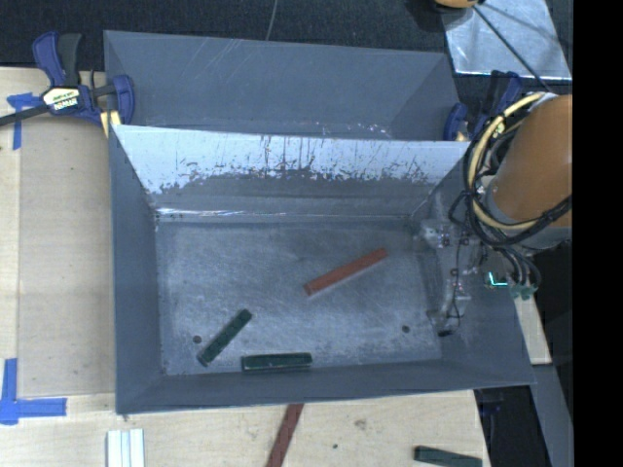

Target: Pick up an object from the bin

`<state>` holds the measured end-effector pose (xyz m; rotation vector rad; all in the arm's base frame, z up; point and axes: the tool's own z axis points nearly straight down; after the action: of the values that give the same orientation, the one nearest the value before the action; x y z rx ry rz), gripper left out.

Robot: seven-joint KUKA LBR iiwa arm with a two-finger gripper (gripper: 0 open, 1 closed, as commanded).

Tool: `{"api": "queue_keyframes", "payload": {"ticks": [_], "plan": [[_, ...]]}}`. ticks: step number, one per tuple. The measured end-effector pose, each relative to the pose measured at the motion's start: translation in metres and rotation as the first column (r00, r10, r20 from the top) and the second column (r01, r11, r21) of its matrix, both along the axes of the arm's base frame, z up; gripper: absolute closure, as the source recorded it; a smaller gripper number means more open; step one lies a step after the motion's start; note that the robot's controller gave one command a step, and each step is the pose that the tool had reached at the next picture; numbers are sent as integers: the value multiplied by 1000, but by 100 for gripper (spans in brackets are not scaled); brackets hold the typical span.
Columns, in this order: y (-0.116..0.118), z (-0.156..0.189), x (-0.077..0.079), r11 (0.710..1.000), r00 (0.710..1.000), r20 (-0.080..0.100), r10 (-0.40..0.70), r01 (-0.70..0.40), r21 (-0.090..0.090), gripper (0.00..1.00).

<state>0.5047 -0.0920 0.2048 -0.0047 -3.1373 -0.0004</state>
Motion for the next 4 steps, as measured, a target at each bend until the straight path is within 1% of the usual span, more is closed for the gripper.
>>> {"api": "queue_keyframes", "payload": {"ticks": [1,2,3,4], "plan": [[0,4,2,1000,1000,8,2,-2,-1,0],[20,-35,31,999,999,16,49,-49,-4,0],[38,-93,41,974,974,11,227,-227,-2,0],[43,-132,95,948,948,10,317,-317,-2,100]]}}
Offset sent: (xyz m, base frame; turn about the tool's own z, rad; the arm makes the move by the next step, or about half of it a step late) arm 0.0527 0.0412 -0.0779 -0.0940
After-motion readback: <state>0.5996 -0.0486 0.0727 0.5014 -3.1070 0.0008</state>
